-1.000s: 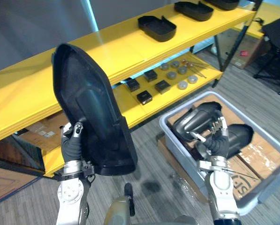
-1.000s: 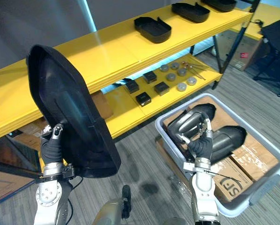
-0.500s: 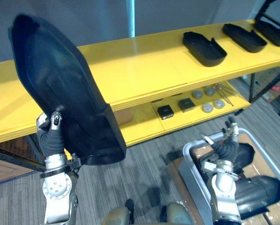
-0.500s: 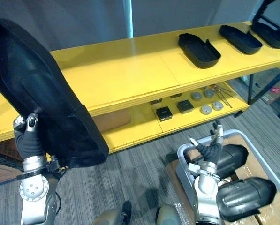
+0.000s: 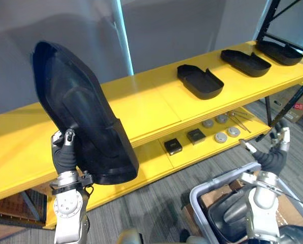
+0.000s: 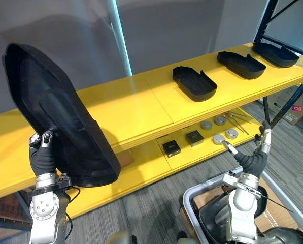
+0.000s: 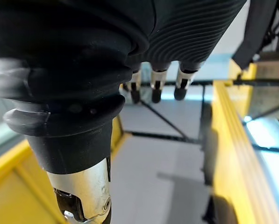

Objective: Walk over and take plastic housings, then place them on the shelf

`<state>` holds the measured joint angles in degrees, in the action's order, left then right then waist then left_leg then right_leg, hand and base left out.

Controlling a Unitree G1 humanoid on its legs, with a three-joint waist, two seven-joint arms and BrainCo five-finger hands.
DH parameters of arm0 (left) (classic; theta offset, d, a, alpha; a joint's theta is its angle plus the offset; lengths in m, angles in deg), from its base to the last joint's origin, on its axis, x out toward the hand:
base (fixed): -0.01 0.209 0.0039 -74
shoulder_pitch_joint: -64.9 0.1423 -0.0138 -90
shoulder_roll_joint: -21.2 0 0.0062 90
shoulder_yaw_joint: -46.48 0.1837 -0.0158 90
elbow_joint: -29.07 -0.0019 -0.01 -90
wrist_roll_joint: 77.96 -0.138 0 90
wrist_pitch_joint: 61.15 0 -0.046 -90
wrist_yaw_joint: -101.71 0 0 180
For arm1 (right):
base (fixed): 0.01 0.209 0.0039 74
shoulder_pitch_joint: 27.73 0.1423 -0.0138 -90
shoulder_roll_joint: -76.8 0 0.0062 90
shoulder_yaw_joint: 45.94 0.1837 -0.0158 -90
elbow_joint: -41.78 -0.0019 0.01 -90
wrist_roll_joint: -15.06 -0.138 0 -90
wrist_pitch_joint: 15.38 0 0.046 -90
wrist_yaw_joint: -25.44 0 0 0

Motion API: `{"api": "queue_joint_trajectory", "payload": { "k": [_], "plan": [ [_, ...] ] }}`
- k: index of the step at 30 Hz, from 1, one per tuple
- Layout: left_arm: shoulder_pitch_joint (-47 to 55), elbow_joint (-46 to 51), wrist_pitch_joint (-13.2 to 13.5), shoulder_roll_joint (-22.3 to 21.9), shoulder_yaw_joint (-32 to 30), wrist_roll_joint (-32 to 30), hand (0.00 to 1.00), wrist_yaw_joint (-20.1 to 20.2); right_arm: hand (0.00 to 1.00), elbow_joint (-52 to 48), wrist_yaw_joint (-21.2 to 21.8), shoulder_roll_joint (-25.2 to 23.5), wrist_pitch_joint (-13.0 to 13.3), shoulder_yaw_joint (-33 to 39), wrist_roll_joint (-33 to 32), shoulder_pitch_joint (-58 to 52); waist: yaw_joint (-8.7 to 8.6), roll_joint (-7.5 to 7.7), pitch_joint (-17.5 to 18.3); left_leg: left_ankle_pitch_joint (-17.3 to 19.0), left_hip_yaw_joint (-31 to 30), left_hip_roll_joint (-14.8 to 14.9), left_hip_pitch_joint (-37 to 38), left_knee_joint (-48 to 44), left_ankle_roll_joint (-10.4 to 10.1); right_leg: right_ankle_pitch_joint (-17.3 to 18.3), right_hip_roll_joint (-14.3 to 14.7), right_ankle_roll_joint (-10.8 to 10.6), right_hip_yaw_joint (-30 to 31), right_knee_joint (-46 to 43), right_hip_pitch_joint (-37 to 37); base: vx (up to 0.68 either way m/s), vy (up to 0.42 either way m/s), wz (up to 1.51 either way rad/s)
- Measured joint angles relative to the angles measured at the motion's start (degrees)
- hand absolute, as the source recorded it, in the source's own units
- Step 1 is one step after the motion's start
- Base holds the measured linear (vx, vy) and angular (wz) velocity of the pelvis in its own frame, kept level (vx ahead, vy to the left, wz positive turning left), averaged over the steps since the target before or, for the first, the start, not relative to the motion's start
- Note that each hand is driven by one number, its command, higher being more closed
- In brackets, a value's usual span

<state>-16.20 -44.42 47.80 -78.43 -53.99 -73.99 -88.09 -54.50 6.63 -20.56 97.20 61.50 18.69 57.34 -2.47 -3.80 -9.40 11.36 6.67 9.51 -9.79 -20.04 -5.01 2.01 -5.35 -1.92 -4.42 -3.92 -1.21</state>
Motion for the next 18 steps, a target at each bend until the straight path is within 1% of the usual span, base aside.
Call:
{"api": "queue_joint_trajectory", "payload": {
  "k": [1,2,3,4,5,6,7,8,9,10,11,12,13,15,16,18],
  "plan": [
    [-0.2,0.0,0.0,0.1,0.0,-0.5,1.00,0.0,0.00,0.0,0.0,0.5,0.1,0.3,-0.1,0.5,-0.16,-0.44,0.0,-3.6,-0.2,0.0,1.7,7.1,-0.5,-0.3,-0.4,-1.7,1.1,-0.4,0.2,0.21,0.254,-0.21],
    [-0.3,0.0,0.0,0.0,0.0,-0.6,1.00,-0.1,0.00,0.0,0.0,0.8,0.1,0.5,-0.1,0.9,0.00,-0.89,0.1,-6.1,-0.4,0.2,2.9,10.3,-0.8,-0.1,-0.4,-2.3,1.8,-0.5,0.2,0.24,0.322,-0.57],
    [-0.8,0.0,-0.1,0.3,0.0,-0.6,1.00,-0.3,0.00,-0.2,0.1,1.5,0.3,0.5,-0.1,1.8,0.07,-2.36,0.3,-11.9,-0.6,0.8,4.9,13.6,-3.0,0.6,0.0,-3.9,3.3,-0.9,0.1,0.20,0.308,-0.62],
    [-2.2,-0.1,-0.9,2.1,-0.1,-0.5,1.00,-0.9,0.00,-1.4,0.2,0.5,0.3,-0.4,-0.6,1.6,-0.06,-0.06,-0.1,-10.9,0.6,-1.6,6.1,13.4,-1.7,0.8,-2.3,-4.9,4.1,-1.6,0.3,0.18,0.283,-0.50],
    [-2.6,-0.1,-1.1,2.7,-0.2,-0.5,1.00,-1.0,0.00,-1.9,0.2,0.3,0.3,-0.6,-0.6,1.6,-0.09,0.48,-0.2,-10.7,0.8,-2.2,6.1,13.3,-1.5,1.0,-2.9,-5.2,4.3,-1.6,0.3,0.12,0.231,-0.31],
    [-4.1,0.0,-2.4,4.6,-0.4,-0.6,1.00,-1.3,0.00,-3.8,0.5,-0.4,0.8,-1.4,-1.0,1.6,-0.19,2.17,-0.9,-10.1,2.2,-3.8,6.7,13.1,-0.6,1.1,-4.8,-6.2,4.8,-1.6,0.3,0.09,0.220,-0.24],
    [-5.1,0.1,-3.9,5.7,-0.9,-0.6,1.00,-1.4,0.00,-5.6,1.4,-0.9,1.5,-2.3,-2.1,1.4,-0.46,2.79,-0.8,-9.6,3.2,-4.9,7.1,13.1,0.1,0.9,-6.1,-6.5,4.9,-1.5,0.5,0.09,0.206,-0.31],
    [-5.4,0.2,-4.9,6.0,-1.1,-0.8,1.00,-1.4,0.00,-6.6,1.8,-1.0,1.7,-3.1,-2.7,1.3,-0.56,2.84,-0.8,-9.3,3.6,-5.4,7.5,13.1,0.4,0.5,-6.6,-7.3,4.8,-1.5,0.4,0.08,0.166,-0.29],
    [-6.0,0.5,-6.7,6.8,-1.8,-2.0,1.00,-1.4,0.00,-8.0,2.7,-1.6,2.2,-4.4,-2.8,1.1,-1.11,2.89,-0.8,-8.8,4.3,-6.2,8.3,13.2,0.9,0.3,-7.4,-7.5,4.8,-1.4,0.0,0.07,0.135,-0.24],
    [-6.4,0.6,-7.6,7.1,-2.1,-2.2,1.00,-1.4,0.00,-8.8,3.0,-1.9,2.2,-5.2,-2.8,1.1,-1.29,2.87,-0.8,-8.7,4.9,-6.5,8.8,13.6,1.1,0.3,-7.7,-7.6,4.8,-1.3,-0.1,0.06,0.129,-0.28],
    [-8.2,0.8,-10.0,7.7,-2.4,-2.0,1.00,-1.6,0.00,-9.9,4.1,-2.4,2.2,-7.2,-2.8,1.0,-1.56,2.79,-0.7,-8.3,5.4,-7.0,8.8,13.6,1.4,-0.2,-8.2,-8.2,4.8,-0.7,0.0,0.04,0.078,-0.20],
    [-9.2,0.7,-11.0,8.0,-2.3,-2.0,1.00,-1.8,0.00,-10.1,4.5,-2.5,2.2,-8.0,-2.9,0.8,-1.55,2.82,-0.7,-8.3,5.6,-7.1,8.7,13.6,1.5,-0.2,-8.4,-8.4,4.8,-0.3,-0.2,0.01,0.033,-0.19],
    [-11.0,0.2,-13.1,8.5,-2.2,-1.4,1.00,-2.6,0.00,-10.3,5.6,-2.6,2.1,-9.2,-2.9,0.4,-1.59,2.83,-0.7,-8.3,5.8,-7.2,8.6,13.7,1.5,-0.4,-8.5,-8.6,4.8,0.3,-0.2,-0.01,0.003,-0.11],
    [-14.6,-2.8,-15.8,9.2,-2.2,0.7,1.00,-3.5,0.00,-10.3,7.0,-2.6,1.4,-11.7,-2.9,0.0,-1.73,2.75,-0.7,-8.2,5.9,-7.2,8.6,13.7,1.4,-0.4,-8.2,-8.6,4.7,0.7,-0.2,-0.03,-0.016,-0.07],
    [-15.9,-4.2,-16.5,9.2,-2.2,1.0,1.00,-3.6,0.00,-10.3,7.4,-2.5,1.2,-12.3,-2.9,-0.1,-1.78,2.73,-0.7,-8.2,5.9,-7.1,8.6,13.7,1.4,-0.4,-8.1,-8.6,4.7,0.7,-0.2,-0.04,-0.031,0.00],
    [-21.8,-12.4,-20.2,10.2,-1.5,4.0,1.00,-4.1,0.00,-10.3,9.0,-1.8,1.1,-15.4,-3.3,0.3,-2.14,2.72,-0.7,-8.5,5.5,-6.8,8.5,14.0,1.1,-0.4,-7.7,-8.6,4.5,0.7,0.1,-0.05,-0.038,0.03]
  ]
}}
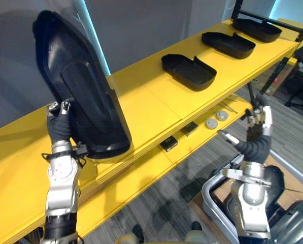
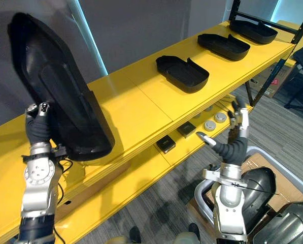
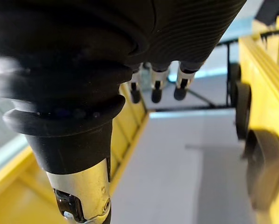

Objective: Walk over and take plastic housings, then place them on the shelf

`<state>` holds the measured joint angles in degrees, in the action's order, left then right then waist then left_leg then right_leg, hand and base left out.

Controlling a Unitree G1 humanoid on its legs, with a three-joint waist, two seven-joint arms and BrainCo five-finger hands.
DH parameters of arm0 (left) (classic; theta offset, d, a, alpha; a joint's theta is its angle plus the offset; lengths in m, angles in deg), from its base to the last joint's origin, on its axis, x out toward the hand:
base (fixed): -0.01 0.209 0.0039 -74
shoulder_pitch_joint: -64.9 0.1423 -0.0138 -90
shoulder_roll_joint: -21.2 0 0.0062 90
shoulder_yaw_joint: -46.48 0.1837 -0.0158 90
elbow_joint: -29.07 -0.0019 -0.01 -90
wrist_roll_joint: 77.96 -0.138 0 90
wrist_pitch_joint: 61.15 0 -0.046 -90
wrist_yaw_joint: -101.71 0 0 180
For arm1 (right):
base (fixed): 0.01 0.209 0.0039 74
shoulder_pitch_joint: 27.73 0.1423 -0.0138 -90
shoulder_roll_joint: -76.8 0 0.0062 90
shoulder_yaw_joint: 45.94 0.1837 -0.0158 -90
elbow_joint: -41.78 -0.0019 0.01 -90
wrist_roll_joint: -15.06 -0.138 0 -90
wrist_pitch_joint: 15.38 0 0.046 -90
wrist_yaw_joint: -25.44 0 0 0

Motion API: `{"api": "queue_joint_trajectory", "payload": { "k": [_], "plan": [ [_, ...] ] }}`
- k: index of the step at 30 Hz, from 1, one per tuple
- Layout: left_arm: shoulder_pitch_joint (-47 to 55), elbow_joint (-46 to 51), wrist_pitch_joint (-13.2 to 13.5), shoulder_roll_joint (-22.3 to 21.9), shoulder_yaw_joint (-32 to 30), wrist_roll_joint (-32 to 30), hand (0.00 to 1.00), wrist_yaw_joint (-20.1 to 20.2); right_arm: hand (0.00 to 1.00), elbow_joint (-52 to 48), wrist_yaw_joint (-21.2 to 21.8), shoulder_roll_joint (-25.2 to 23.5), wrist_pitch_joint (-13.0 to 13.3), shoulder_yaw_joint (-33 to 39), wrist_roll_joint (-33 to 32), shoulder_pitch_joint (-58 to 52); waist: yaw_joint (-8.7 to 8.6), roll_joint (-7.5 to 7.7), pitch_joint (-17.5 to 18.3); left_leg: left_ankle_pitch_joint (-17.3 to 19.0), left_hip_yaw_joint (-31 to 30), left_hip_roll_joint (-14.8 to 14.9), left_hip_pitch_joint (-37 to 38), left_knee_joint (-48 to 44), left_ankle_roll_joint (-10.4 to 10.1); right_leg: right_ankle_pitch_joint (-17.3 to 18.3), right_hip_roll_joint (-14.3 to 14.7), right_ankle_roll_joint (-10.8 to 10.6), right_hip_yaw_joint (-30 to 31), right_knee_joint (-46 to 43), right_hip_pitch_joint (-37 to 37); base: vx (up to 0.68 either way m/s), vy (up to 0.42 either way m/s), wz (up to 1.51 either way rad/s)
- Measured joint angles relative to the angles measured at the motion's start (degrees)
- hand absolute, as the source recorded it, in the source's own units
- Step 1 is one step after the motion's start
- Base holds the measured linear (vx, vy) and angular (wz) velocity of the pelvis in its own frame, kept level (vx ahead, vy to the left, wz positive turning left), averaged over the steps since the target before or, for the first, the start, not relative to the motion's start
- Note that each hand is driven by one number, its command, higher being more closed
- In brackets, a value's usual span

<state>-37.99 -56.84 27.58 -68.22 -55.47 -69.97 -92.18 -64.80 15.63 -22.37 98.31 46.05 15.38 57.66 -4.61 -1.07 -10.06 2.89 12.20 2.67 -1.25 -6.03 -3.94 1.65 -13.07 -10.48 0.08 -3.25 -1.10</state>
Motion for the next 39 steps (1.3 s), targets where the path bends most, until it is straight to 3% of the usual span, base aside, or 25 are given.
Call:
{"api": "queue_joint_trajectory", "payload": {
  "k": [3,7,14,19,20,23,29,32,35,39],
  "plan": [
    [-6.6,-12.1,-4.7,4.1,2.2,2.4,1.00,-1.5,0.00,0.0,2.3,0.8,-0.3,-4.1,-0.8,1.5,-1.35,0.01,0.0,-0.4,-0.1,0.0,-0.2,0.5,-0.2,-0.1,0.1,0.2,0.0,-0.1,0.5,-0.01,-0.009,0.01],
    [-15.8,-25.0,-9.6,5.8,5.3,6.8,1.00,-3.9,0.00,0.0,5.7,2.8,-3.1,-9.7,-1.8,3.1,-2.56,0.11,0.0,-0.7,-0.3,0.0,-1.6,0.5,-0.1,-0.6,0.2,0.4,0.0,0.0,1.7,0.00,0.000,0.00],
    [-24.2,-36.9,-13.6,6.1,11.3,9.5,1.00,-3.9,0.00,0.0,7.5,4.9,-5.5,-14.1,-2.1,6.3,-4.05,0.32,-0.1,-0.8,-0.4,0.2,-3.1,0.2,-0.1,-1.7,0.4,0.8,0.4,0.7,2.9,0.00,-0.001,-0.03],
    [-30.3,-40.6,-17.0,8.2,14.9,10.1,1.00,-3.9,0.00,0.0,9.8,5.6,-6.7,-15.8,-4.1,7.5,-5.16,2.12,-1.7,-0.7,-0.5,0.4,-4.4,-0.8,-0.1,-1.8,0.5,0.7,1.5,0.5,4.3,-0.05,-0.003,-0.07],
    [-31.9,-41.3,-18.4,8.2,14.9,10.2,0.00,-3.9,0.00,0.0,10.1,6.1,-7.1,-16.2,-4.1,7.5,-5.37,2.16,-2.6,-0.7,-0.5,0.4,-5.1,-1.4,-0.1,-1.9,0.5,0.8,1.7,0.2,4.9,-0.07,0.003,-0.02],
    [-35.0,-41.8,-20.6,9.2,14.9,11.9,0.00,-3.9,0.00,0.0,10.2,6.9,-7.9,-17.0,-4.3,7.7,-5.62,1.74,-4.9,-0.7,-0.6,0.5,-5.7,-2.3,-0.1,-1.8,0.5,0.8,1.8,-0.3,5.4,-0.07,0.004,-0.01],
    [-36.9,-43.1,-21.9,10.0,14.9,12.4,0.00,-6.4,0.00,0.0,10.9,7.3,-8.1,-17.9,-5.3,8.1,-5.69,1.41,-5.3,-0.7,-0.9,0.5,-6.8,-2.6,-0.1,-2.0,0.6,0.5,1.5,-0.5,6.1,-0.01,-0.005,0.03],
    [-39.2,-45.7,-22.6,10.1,14.9,12.7,0.00,-10.3,0.00,0.0,9.5,7.3,-8.7,-20.2,-5.3,8.9,-5.67,1.51,-5.6,-0.7,-1.0,0.5,-6.8,-2.6,-0.1,-2.0,0.6,0.5,1.4,-0.5,6.1,0.00,0.000,0.00],
    [-42.0,-46.1,-22.5,10.6,14.4,13.7,0.00,-13.0,0.00,0.0,8.3,7.3,-8.9,-21.3,-5.3,9.9,-5.67,1.63,-8.2,-0.8,-1.3,0.5,-6.8,-2.6,0.0,-1.9,0.6,0.6,1.4,-0.9,6.1,-0.02,0.001,0.02],
    [-43.1,-47.3,-21.5,11.1,14.2,14.6,0.00,-19.0,0.00,0.0,7.2,7.3,-8.9,-21.9,-5.3,9.7,-5.77,1.64,-8.9,-0.9,-1.2,0.4,-6.8,-2.4,0.1,-1.8,0.6,0.7,1.4,-1.1,6.4,0.00,0.000,0.00]
  ]
}}
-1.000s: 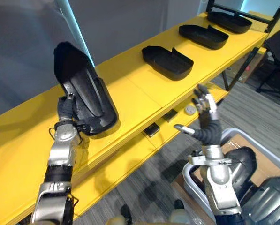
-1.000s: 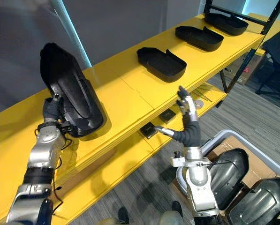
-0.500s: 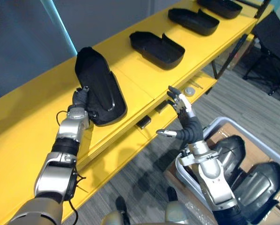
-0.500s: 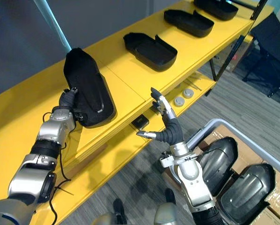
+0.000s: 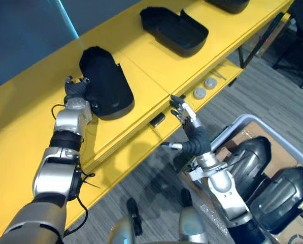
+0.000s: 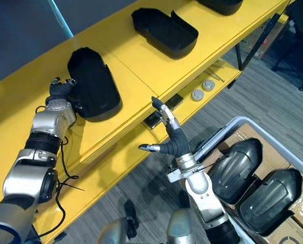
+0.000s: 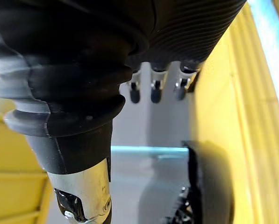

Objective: Walk over and take plastic housings, then place them on the shelf

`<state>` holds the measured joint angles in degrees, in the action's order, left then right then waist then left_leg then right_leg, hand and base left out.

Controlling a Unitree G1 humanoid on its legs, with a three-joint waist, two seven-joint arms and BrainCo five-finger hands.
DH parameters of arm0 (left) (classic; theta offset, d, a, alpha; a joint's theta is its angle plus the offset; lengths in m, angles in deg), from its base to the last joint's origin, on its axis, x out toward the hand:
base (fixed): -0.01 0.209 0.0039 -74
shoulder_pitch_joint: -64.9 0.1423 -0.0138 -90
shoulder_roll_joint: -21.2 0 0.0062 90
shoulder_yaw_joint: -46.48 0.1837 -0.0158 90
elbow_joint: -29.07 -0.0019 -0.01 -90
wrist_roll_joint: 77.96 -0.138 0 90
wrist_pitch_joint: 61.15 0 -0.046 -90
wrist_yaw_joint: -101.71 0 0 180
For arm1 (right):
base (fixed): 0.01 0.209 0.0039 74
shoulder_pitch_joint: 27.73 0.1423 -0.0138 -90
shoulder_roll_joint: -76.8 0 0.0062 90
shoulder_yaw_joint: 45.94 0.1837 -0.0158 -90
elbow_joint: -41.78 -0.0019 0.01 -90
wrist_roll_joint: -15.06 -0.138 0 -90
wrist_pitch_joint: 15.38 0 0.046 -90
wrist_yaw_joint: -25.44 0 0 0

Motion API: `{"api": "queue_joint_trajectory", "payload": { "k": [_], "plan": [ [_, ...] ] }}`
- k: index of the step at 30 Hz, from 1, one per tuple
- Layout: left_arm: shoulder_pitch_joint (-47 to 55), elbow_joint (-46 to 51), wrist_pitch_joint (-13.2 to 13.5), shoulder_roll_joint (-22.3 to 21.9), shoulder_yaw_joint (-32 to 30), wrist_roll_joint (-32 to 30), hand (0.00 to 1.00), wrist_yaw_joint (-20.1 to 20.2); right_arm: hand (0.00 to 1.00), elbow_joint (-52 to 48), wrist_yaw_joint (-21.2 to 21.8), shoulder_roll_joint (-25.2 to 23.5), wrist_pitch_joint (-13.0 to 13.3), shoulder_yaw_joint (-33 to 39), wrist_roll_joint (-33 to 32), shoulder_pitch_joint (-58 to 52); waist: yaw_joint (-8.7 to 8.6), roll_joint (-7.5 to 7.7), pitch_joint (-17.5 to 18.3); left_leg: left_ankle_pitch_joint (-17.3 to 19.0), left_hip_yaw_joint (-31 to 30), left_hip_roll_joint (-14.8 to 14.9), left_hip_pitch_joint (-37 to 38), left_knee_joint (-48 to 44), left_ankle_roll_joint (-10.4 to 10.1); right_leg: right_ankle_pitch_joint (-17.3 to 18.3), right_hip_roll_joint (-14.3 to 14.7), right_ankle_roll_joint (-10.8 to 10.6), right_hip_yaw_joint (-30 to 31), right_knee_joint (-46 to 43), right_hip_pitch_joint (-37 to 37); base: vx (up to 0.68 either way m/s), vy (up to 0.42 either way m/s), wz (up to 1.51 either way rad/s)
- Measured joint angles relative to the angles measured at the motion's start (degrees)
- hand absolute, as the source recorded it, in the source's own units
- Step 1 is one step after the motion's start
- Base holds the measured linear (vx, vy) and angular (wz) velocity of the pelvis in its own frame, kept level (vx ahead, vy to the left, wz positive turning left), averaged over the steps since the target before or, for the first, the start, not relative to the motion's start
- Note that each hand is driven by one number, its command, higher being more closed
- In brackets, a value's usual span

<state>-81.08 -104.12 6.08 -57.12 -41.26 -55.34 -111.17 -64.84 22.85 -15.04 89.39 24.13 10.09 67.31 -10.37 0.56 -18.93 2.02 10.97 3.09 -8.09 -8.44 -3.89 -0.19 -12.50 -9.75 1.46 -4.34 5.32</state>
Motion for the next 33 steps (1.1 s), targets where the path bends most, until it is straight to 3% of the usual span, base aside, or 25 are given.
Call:
{"api": "queue_joint_trajectory", "payload": {
  "k": [6,9,13,16,18,19,23,29,33],
  "plan": [
    [-0.4,-1.4,2.5,0.3,-2.4,0.1,0.00,-6.2,0.00,0.0,-1.1,0.0,0.2,-0.1,0.1,-0.2,-0.02,0.01,0.0,0.0,0.0,0.0,0.0,0.2,0.0,0.0,0.0,0.0,-0.1,-0.1,0.0,0.00,0.000,0.00],
    [-0.4,-1.5,6.5,0.4,-3.7,2.2,0.00,-7.0,0.00,0.1,-1.4,0.0,0.3,-0.2,0.8,-0.1,0.06,0.03,0.0,-0.3,-0.2,0.0,0.1,0.3,0.0,0.0,0.0,0.0,-0.2,-0.2,0.0,0.00,-0.001,0.02],
    [-0.2,1.1,14.6,0.4,-3.0,2.8,0.00,-6.5,0.00,1.8,-3.1,0.1,1.0,-0.4,3.7,0.8,0.33,0.22,0.1,-1.8,-1.4,-0.2,1.0,2.3,-0.1,0.0,0.0,0.1,-1.5,-0.3,-0.9,-0.02,-0.015,0.15],
    [4.7,18.0,23.0,0.4,-2.1,6.1,0.00,-0.1,0.00,4.7,-5.1,0.1,1.0,0.6,5.6,5.0,1.11,0.27,0.1,-3.7,-2.4,-0.5,2.6,5.2,-0.2,0.1,0.0,0.1,-2.9,-0.2,-1.9,-0.04,-0.023,0.17],
    [9.5,30.5,26.3,-0.2,-2.2,6.7,0.00,4.1,0.00,5.4,-6.1,0.1,0.5,2.6,6.0,7.4,2.15,0.29,0.1,-5.0,-2.6,-0.7,4.3,7.6,-0.3,0.1,0.0,0.2,-3.2,-0.2,-2.6,-0.02,-0.016,0.08],
    [13.0,38.3,26.9,-0.4,-2.3,6.7,0.00,6.3,0.00,6.4,-7.0,0.0,0.0,4.1,6.0,9.1,2.79,0.31,0.4,-5.8,-2.7,-0.8,5.3,9.2,-0.3,0.1,0.0,0.2,-3.4,-0.1,-3.1,-0.01,-0.010,0.07],
    [22.2,51.3,28.7,-4.0,-6.1,9.2,0.00,12.4,0.00,8.5,-9.0,0.0,-1.6,8.9,6.0,12.5,3.79,0.06,2.3,-8.4,-5.2,-1.0,6.2,13.0,-0.5,0.4,0.0,0.1,-6.3,0.1,-4.0,-0.01,-0.010,0.32],
    [38.1,61.3,30.3,-8.3,-12.2,9.5,0.00,18.8,0.00,15.9,-8.7,0.7,-8.6,11.0,6.0,18.2,8.07,0.09,4.7,-8.9,-8.4,-1.4,7.1,13.1,-0.6,0.8,-0.2,0.1,-9.9,1.1,-7.4,-0.03,-0.003,0.27],
    [50.7,63.3,30.2,-13.4,-13.1,2.7,0.00,21.6,0.00,24.2,-9.1,1.2,-14.8,12.1,6.2,24.2,11.31,-0.27,5.4,-9.6,-11.7,-1.7,6.9,13.1,-0.7,1.0,-0.3,0.2,-13.5,1.6,-9.6,-0.04,-0.003,0.39]
  ]
}}
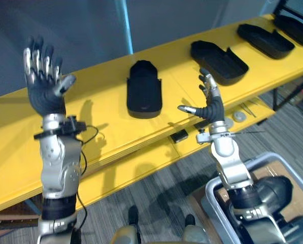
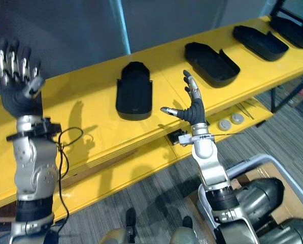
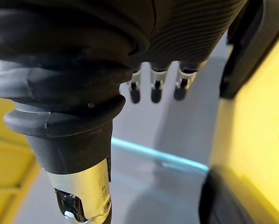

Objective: Walk over and take plastic housings, then place them on the shelf

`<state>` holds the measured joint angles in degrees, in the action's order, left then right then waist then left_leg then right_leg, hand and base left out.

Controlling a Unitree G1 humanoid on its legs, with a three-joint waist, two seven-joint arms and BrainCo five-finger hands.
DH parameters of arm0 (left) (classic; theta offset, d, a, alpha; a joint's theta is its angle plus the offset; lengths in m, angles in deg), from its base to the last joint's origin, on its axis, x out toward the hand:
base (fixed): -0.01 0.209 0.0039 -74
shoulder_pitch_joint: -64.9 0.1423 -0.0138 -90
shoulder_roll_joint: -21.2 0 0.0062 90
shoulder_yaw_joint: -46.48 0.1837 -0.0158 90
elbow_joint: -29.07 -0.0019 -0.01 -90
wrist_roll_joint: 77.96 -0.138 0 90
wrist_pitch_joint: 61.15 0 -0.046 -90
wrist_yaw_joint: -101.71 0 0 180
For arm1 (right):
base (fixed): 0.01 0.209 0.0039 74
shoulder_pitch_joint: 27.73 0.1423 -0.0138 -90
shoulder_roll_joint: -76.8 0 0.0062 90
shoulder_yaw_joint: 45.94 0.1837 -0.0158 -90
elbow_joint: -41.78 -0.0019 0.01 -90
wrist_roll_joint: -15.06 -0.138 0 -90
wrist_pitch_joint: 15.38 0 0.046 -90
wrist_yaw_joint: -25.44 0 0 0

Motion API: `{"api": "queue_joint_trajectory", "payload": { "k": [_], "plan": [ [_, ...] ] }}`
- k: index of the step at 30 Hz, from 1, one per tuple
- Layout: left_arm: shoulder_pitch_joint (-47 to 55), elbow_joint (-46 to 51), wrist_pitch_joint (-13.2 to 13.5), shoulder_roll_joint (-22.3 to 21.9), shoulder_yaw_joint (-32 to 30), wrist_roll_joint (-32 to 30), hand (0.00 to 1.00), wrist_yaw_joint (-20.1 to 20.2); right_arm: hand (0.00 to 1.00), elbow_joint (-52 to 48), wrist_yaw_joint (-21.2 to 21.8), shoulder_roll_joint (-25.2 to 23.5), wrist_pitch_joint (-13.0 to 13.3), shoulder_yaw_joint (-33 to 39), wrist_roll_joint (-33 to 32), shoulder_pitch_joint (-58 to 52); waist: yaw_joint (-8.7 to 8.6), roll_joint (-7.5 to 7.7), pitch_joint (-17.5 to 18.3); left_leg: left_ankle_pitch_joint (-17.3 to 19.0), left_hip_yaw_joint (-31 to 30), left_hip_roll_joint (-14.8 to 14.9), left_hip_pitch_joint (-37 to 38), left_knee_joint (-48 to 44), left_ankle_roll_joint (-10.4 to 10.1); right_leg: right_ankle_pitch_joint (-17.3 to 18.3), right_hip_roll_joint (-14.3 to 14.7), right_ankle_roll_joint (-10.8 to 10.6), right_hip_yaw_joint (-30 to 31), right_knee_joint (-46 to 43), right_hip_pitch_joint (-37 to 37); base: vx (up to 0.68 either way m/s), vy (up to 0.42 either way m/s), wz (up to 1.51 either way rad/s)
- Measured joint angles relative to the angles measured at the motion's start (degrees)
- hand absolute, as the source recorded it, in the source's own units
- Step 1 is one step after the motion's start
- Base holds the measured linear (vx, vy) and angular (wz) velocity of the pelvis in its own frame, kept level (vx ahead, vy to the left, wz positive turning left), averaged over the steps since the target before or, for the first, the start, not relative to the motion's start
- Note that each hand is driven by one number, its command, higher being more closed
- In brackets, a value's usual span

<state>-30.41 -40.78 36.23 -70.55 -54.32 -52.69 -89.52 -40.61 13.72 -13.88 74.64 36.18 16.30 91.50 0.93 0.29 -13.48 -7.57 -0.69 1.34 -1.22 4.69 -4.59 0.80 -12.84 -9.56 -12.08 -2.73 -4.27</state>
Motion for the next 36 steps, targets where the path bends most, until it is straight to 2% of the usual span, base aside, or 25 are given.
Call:
{"api": "queue_joint_trajectory", "payload": {
  "k": [3,5,6,8,10,13,15,18,20,23,26,32,36],
  "plan": [
    [7.3,0.0,-0.1,-3.6,0.0,-4.6,0.00,1.4,0.00,6.3,-2.1,0.8,-3.2,1.7,-0.4,5.2,2.34,0.02,0.0,-0.6,-2.0,-0.1,-0.9,0.0,-0.3,0.1,0.2,0.2,-2.2,0.5,-0.7,-0.06,-0.012,0.38],
    [11.2,0.0,-0.1,-4.8,0.3,-4.7,0.00,2.9,0.00,11.5,-3.5,1.8,-5.4,2.6,-1.2,8.5,3.98,0.02,0.0,-1.0,-3.4,-0.2,-1.5,0.0,-0.4,0.2,0.2,0.3,-3.7,0.6,-1.1,-0.06,-0.019,0.41],
    [13.8,0.4,0.0,-6.0,0.4,-2.6,0.00,4.5,0.00,15.3,-4.0,2.7,-6.5,3.7,-2.8,10.5,5.46,0.02,0.0,-1.3,-4.0,-0.3,-2.1,0.0,-0.4,0.2,0.2,0.3,-4.8,0.6,-1.1,-0.05,-0.013,0.35],
    [16.9,1.3,0.1,-7.2,0.9,-0.8,0.00,6.8,0.00,20.3,-4.6,3.2,-7.6,4.8,-4.2,12.8,6.57,0.01,0.0,-1.8,-5.3,-0.6,-2.8,0.0,-0.4,0.2,0.2,0.3,-5.8,0.7,-1.2,-0.04,-0.010,0.36],
    [19.6,2.2,0.4,-8.5,2.0,3.6,0.00,10.2,0.00,26.2,-4.4,4.1,-7.9,5.1,-5.7,14.5,7.97,-0.06,0.0,-2.0,-6.4,-0.8,-2.8,0.0,-0.2,0.2,0.0,0.3,-7.0,0.8,-1.9,-0.03,-0.015,0.28],
    [21.5,3.9,1.8,-8.6,4.9,6.7,0.00,14.9,0.00,32.9,-4.4,4.6,-8.3,5.1,-7.8,17.8,9.27,-0.54,-0.3,-2.2,-6.9,-0.9,-3.3,0.0,-0.5,0.2,-0.1,0.3,-7.9,0.7,-2.0,-0.03,-0.003,0.15],
    [21.5,4.5,2.3,-8.9,6.9,8.1,0.00,16.6,0.00,36.7,-4.3,5.3,-8.4,5.0,-9.7,20.6,9.31,-1.30,-0.9,-2.4,-7.3,-1.0,-3.6,0.0,-0.7,0.2,-0.2,0.3,-8.2,0.6,-1.9,-0.05,-0.002,0.10],
    [20.8,5.1,2.4,-9.7,9.8,10.8,0.00,16.6,0.00,41.5,-4.4,7.4,-8.5,5.0,-10.4,25.5,9.51,-2.80,-2.8,-2.7,-8.2,-0.8,-4.0,0.0,-1.1,0.2,0.0,0.1,-8.6,0.7,-1.7,-0.07,-0.014,0.09],
    [20.9,5.1,2.4,-9.4,11.9,10.9,0.00,16.5,0.00,43.8,-4.6,8.8,-8.9,5.0,-11.4,28.7,9.72,-3.24,-3.8,-2.8,-8.3,-0.5,-4.8,0.0,-1.1,0.1,0.1,0.1,-8.7,0.7,-0.9,-0.05,-0.020,0.03],
    [20.4,5.1,2.4,-7.5,16.2,12.4,0.00,16.5,0.00,47.3,-4.8,11.2,-8.9,5.0,-11.7,33.4,10.62,-3.28,-5.3,-3.3,-8.4,0.4,-6.1,0.0,-1.4,-0.4,1.0,0.3,-8.7,0.6,0.2,0.00,-0.053,-0.01],
    [18.7,4.1,2.5,-7.3,18.9,13.2,0.00,16.3,0.00,50.3,-4.6,14.1,-8.7,3.9,-11.7,37.9,10.77,-4.03,-7.3,-3.8,-8.9,0.5,-7.0,0.0,-0.9,-0.6,1.1,-0.1,-9.5,0.4,0.6,0.02,-0.049,0.07],
    [17.8,2.8,3.0,-6.2,21.4,13.7,0.00,14.8,0.00,52.0,-2.7,15.4,-7.0,0.6,-11.0,42.1,10.76,-4.56,-9.6,-3.8,-8.5,0.7,-7.1,-0.1,-0.9,-0.2,1.1,0.2,-9.3,-0.1,1.1,0.01,-0.032,0.00],
    [17.6,2.8,4.8,-5.7,22.5,14.4,0.00,13.7,0.00,52.0,-1.7,16.2,-6.8,-1.7,-7.4,43.2,10.78,-4.60,-10.3,-3.8,-8.5,1.0,-7.7,-0.1,-1.0,1.0,1.1,0.4,-9.1,-2.3,2.6,-0.02,-0.040,-0.01]
  ]
}}
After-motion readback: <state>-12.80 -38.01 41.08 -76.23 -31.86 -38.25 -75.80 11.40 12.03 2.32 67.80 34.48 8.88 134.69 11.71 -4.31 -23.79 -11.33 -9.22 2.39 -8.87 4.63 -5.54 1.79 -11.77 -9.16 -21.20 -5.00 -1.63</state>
